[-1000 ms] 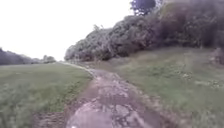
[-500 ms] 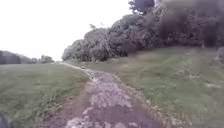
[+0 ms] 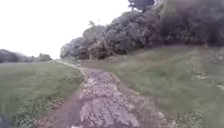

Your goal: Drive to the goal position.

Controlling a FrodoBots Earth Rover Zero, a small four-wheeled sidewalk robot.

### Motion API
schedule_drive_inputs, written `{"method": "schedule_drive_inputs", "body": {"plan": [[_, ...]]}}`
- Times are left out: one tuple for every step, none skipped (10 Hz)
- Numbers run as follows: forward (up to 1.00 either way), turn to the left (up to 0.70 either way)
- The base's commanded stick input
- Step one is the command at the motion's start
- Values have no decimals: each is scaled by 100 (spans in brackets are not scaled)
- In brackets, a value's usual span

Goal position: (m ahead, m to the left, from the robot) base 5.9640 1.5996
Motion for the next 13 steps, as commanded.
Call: {"method": "schedule_drive_inputs", "body": {"plan": [[100, 0], [100, 0], [100, 0], [100, 0], [100, 0], [100, 0], [100, 0], [100, 0], [100, 0], [100, 0], [100, 0], [100, 0], [100, 6]]}}
